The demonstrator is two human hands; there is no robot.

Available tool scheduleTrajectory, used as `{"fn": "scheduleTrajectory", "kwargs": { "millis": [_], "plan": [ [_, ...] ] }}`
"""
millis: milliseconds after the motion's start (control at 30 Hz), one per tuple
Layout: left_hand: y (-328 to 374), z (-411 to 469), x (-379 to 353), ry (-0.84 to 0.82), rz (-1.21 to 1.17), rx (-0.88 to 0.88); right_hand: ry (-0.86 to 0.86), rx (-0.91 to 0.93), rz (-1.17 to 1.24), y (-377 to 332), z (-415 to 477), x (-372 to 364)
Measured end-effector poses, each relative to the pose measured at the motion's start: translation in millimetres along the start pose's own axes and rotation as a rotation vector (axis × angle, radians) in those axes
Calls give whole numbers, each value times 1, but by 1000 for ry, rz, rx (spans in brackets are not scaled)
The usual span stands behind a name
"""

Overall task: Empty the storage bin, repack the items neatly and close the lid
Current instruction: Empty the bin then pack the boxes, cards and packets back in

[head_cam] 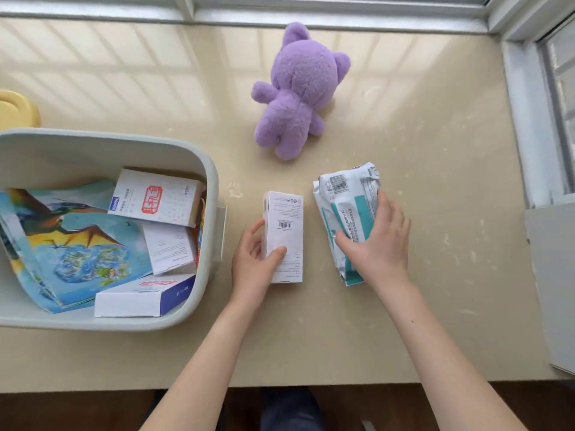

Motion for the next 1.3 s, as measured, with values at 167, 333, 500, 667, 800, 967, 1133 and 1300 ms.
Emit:
{"fn": "scheduleTrajectory", "kwargs": {
  "millis": [167, 333, 500, 667, 800, 967, 1133, 1300],
  "plan": [
    [-8, 1, 3, 27, 81, -32, -13, -61, -182, -12, -8, -10],
    [-11, 3, 0, 51, 212, -44, -5, -127, -147, -14, -7, -14],
    [-9, 6, -1, 81, 259, -44, 60, -208, -51, -6, -13, -17],
    [-13, 7, -1, 96, 294, -65, 84, -205, -67, 3, -14, -18],
    [-16, 6, -2, 111, 324, -72, 168, -100, -70, 9, -12, -21],
    [-19, 5, -5, 137, 338, -75, 206, -59, -89, 13, -8, -23],
    [-17, 2, -8, 137, 368, -67, 147, -52, -121, 13, -8, -18],
    [2, -16, -12, 123, 593, -167, 297, 101, -25, -3, -24, 6]
  ]
}}
Point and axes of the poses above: each hand's wrist, its own z-axis towards the middle knuckle, its own x-axis out of the back of the hand, y = z × x, the point moved 1 cm from there along z, towards the middle knuckle, and after that the axes turned 10 degrees about -y, right-handed, at the moved point
